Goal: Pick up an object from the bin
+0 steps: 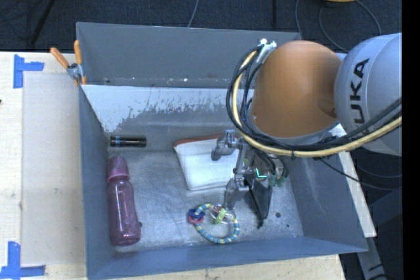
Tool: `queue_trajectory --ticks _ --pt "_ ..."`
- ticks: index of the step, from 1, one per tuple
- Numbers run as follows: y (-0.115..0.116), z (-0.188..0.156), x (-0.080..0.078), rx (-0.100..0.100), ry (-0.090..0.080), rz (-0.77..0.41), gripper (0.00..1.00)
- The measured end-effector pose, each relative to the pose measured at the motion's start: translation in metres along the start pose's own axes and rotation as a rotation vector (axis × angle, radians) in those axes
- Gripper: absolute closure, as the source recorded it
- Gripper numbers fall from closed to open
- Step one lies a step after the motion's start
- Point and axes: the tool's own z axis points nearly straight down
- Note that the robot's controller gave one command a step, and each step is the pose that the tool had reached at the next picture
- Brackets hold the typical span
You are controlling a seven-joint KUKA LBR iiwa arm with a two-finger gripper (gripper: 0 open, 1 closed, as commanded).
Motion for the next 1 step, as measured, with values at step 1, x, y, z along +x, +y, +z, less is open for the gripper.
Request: queue_trajectory --ticks 1 --pt "-0.0004 -0.0033 -0.0014 -0.001 -0.007 0.002 0.0"
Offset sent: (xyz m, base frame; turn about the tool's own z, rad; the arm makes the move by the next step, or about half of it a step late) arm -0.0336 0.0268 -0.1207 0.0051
